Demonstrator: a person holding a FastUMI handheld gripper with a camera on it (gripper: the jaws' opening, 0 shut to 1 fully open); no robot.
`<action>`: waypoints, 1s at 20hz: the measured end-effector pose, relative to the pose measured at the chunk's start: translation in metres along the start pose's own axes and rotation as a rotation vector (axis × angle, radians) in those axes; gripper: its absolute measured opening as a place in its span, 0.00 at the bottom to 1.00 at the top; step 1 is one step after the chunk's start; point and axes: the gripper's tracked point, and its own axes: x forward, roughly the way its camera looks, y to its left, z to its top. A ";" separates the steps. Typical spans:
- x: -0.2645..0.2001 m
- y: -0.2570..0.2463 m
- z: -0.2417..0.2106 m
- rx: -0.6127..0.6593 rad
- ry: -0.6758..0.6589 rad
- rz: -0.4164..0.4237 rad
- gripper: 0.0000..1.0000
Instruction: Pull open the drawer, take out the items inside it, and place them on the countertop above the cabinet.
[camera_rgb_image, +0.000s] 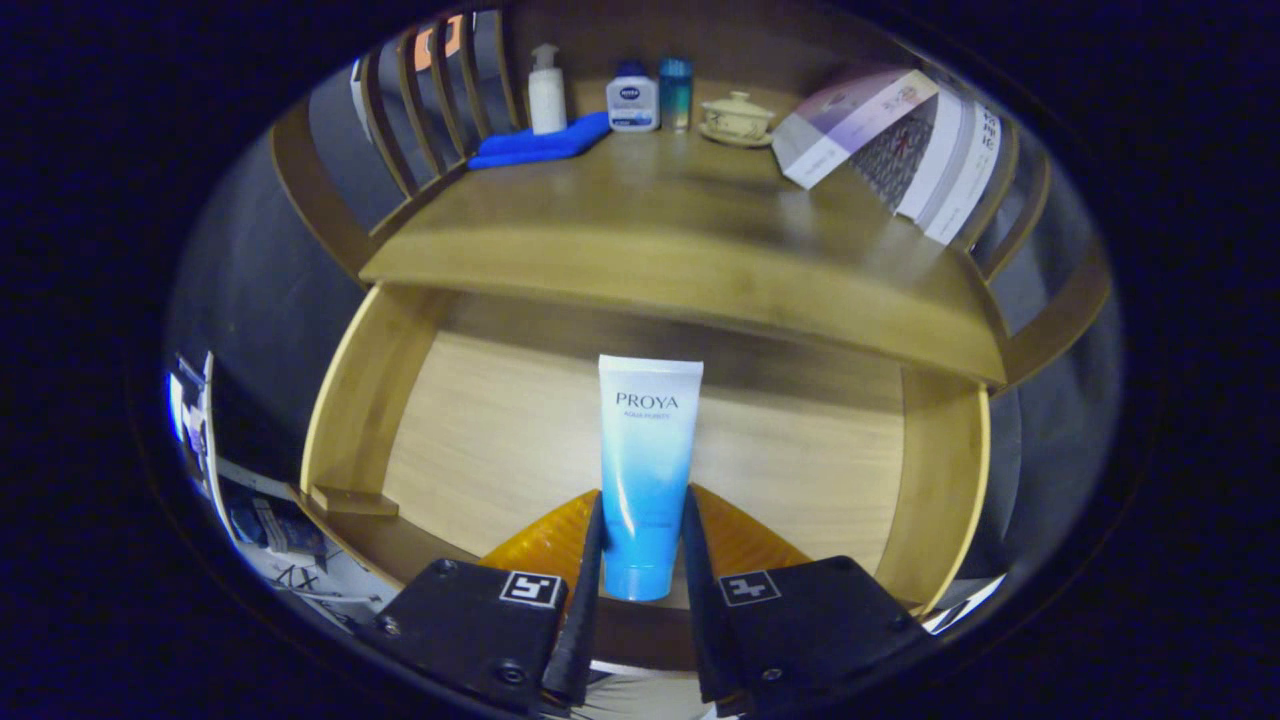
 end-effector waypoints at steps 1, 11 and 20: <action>-0.006 -0.001 0.006 0.001 -0.014 -0.003 0.44; -0.014 -0.001 0.093 -0.006 -0.122 -0.042 0.44; 0.031 -0.005 0.155 0.022 -0.174 -0.100 0.43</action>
